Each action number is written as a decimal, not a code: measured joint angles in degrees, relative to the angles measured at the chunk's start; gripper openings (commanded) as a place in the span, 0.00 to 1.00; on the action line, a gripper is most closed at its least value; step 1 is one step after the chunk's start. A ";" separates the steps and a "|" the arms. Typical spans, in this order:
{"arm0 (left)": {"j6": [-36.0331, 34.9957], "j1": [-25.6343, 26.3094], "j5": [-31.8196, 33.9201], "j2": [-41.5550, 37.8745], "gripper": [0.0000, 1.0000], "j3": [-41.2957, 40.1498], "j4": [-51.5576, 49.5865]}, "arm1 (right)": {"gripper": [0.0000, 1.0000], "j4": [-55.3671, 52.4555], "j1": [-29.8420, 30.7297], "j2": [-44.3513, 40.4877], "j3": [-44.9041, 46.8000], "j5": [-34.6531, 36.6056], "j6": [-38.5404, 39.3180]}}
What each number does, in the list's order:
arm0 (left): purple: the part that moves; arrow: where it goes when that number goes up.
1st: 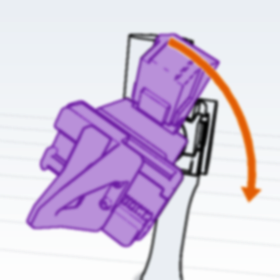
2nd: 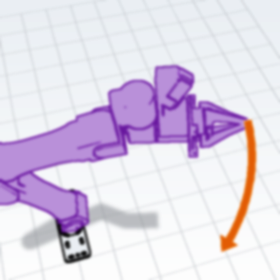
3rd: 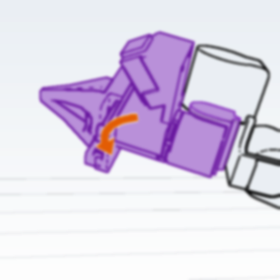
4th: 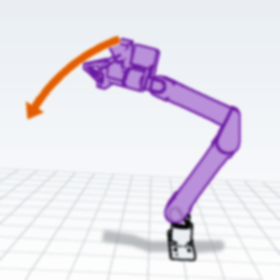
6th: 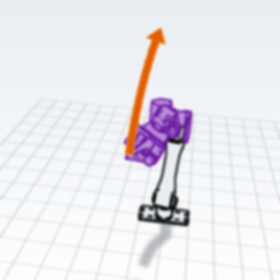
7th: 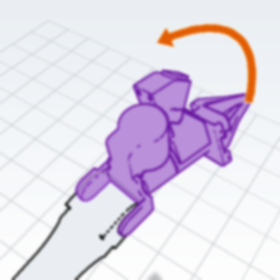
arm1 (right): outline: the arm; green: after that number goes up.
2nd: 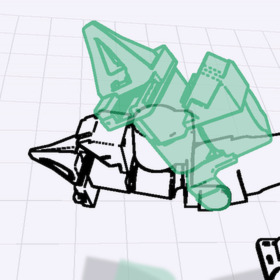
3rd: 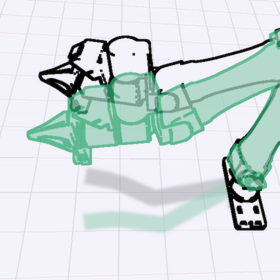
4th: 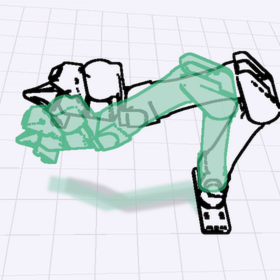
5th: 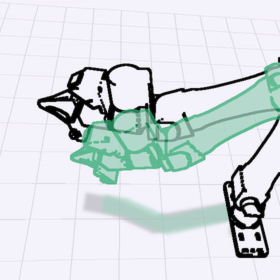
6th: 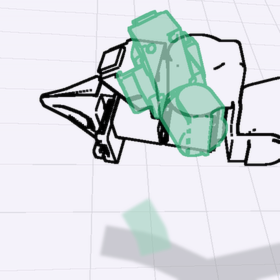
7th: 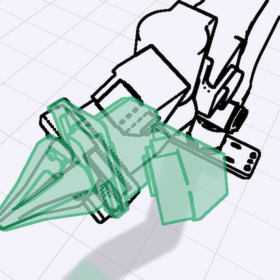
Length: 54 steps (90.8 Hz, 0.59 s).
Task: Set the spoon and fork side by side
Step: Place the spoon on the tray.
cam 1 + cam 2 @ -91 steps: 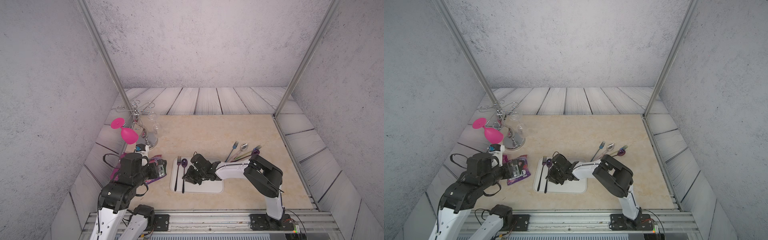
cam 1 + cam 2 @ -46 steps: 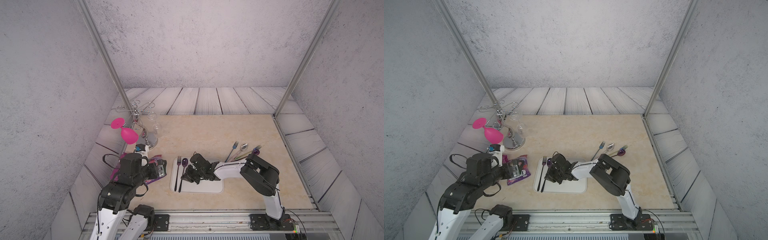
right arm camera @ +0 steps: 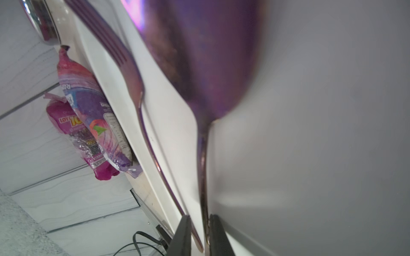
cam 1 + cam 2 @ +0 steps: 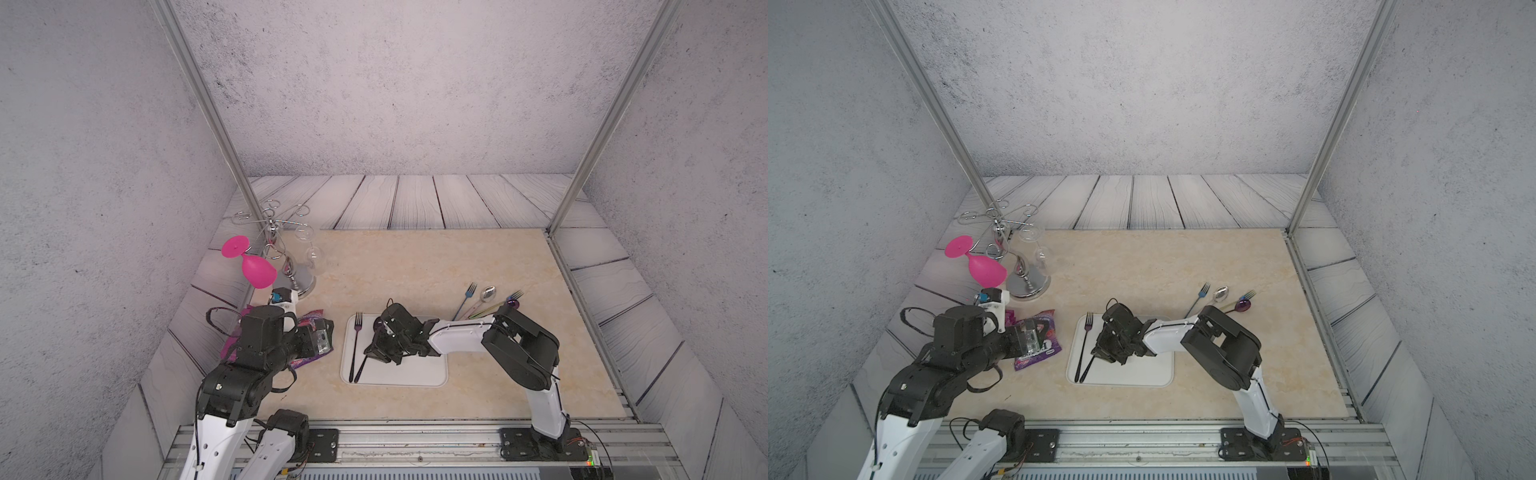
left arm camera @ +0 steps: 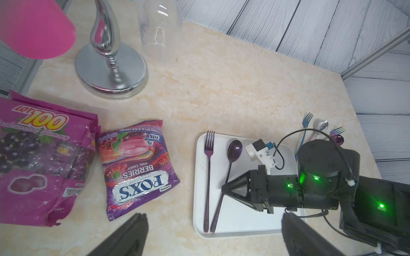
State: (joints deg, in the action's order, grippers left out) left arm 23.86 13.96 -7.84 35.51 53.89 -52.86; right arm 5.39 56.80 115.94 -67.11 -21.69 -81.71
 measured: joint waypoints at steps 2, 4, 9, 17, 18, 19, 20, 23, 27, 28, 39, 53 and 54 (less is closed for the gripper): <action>0.17 0.00 -0.17 0.17 0.99 -0.15 0.11 | 0.28 -0.76 0.00 -0.15 -0.37 0.11 0.70; 0.39 0.00 -0.44 0.33 0.99 -0.35 0.26 | 0.29 -1.97 0.00 -0.33 -0.83 0.37 1.60; 1.03 0.00 -1.20 0.94 0.99 -1.09 0.68 | 0.31 -4.46 -0.04 -1.18 -1.33 1.01 3.43; 2.19 0.02 -3.15 2.36 0.99 -2.47 1.86 | 0.31 -8.76 -0.31 -3.76 -1.49 2.21 6.36; 2.32 0.04 -3.43 2.56 0.99 -2.60 2.01 | 0.31 -9.44 -0.33 -4.24 -1.42 2.54 6.88; 2.43 0.04 -3.65 2.73 0.99 -2.71 2.14 | 0.31 -9.92 -0.37 -4.74 -1.38 2.64 7.06; 2.60 0.07 -3.98 2.99 0.99 -2.84 2.29 | 0.31 -10.49 -0.42 -5.25 -1.31 2.97 7.50; 3.13 0.17 -4.90 3.87 0.99 -3.23 2.80 | 0.31 -12.04 -0.68 -7.23 -0.92 3.93 8.72; 3.63 0.57 -5.70 4.98 0.97 -3.67 3.39 | 0.32 -13.94 -1.16 -10.16 -0.13 5.16 10.27; 3.61 0.76 -5.92 5.35 0.96 -3.76 3.52 | 0.32 -14.43 -1.29 -10.97 0.15 5.42 10.60; 4.72 5.86 -6.10 10.32 0.92 -4.24 5.60 | 0.32 -19.52 -5.70 -23.15 4.76 9.27 15.10; 4.42 15.34 -2.93 21.64 0.81 -3.28 7.76 | 0.33 -24.63 -16.04 -36.94 12.13 12.07 21.81; 4.48 15.80 -2.75 22.77 0.80 -3.06 7.76 | 0.33 -24.98 -16.85 -37.64 12.50 12.20 22.53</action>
State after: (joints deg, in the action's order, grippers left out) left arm 28.34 29.76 -10.59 58.28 50.83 -45.10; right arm -19.59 39.94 78.30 -54.61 -9.50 -59.18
